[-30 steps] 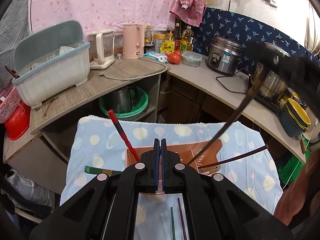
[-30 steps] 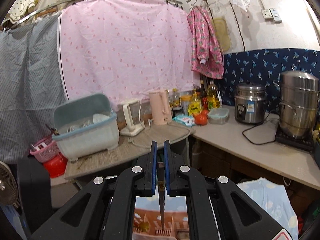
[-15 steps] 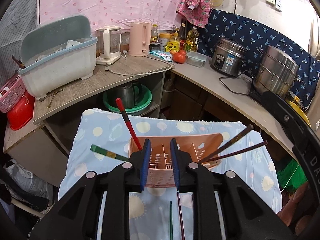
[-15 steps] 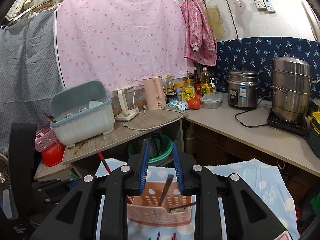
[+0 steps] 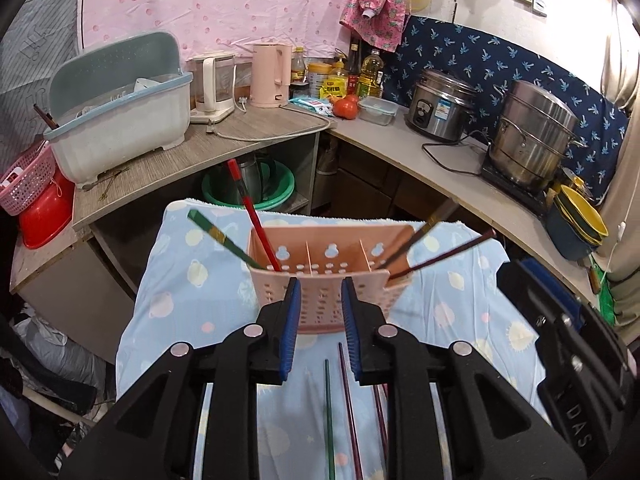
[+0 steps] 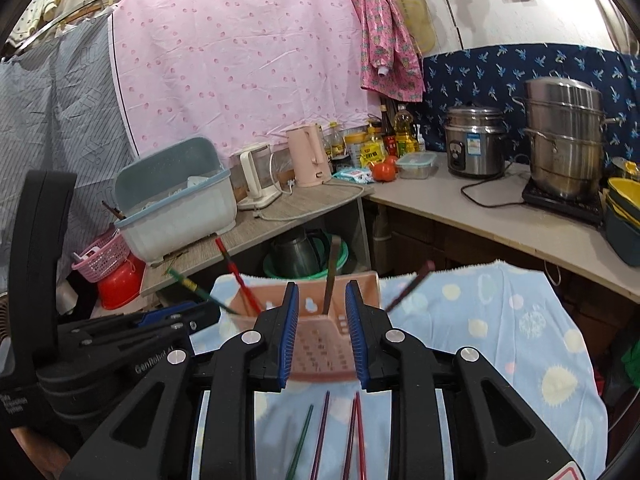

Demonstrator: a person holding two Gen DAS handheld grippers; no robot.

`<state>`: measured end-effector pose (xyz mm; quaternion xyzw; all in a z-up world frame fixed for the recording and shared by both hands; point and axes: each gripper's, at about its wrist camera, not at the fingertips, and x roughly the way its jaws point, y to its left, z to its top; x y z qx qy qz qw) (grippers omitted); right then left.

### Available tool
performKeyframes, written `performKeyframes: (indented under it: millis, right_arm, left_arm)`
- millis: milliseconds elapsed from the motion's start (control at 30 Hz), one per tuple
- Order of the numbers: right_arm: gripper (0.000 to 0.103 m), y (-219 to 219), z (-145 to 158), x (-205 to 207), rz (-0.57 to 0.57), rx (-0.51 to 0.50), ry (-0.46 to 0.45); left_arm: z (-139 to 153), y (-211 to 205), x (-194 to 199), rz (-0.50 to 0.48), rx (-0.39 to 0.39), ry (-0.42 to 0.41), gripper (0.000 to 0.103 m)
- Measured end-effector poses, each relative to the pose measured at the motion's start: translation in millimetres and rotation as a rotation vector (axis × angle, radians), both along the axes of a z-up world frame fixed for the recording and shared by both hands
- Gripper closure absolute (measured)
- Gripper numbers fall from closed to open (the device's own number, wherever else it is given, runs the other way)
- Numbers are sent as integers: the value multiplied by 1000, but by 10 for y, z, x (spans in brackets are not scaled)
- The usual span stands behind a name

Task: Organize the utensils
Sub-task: 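Open both grippers and withdraw them from the pink holder, then move the left gripper over the green chopstick while the right gripper approaches the red chopstick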

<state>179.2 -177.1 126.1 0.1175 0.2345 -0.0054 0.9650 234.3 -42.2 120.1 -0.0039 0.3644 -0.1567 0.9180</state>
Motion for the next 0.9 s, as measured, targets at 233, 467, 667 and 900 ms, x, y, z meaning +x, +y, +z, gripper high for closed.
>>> performKeyframes:
  millis: [233,467,667,900]
  right_arm:
    - [79,19,-326,-472,-6,25,70]
    - [79,32,-751,-904,-11,47,163]
    - [79,46,-1208,-1189,-11,49,269]
    - [79,57,-1652,-1323,-21,32,360]
  left_arm:
    - [-180,2,-379,-30,9,26,82]
    - [-636,43,-762,-40,27,104,77]
    - [-1111,94,-1021,-33,45,189,77]
    - [-1573,112,-1277,-31,69,252,77]
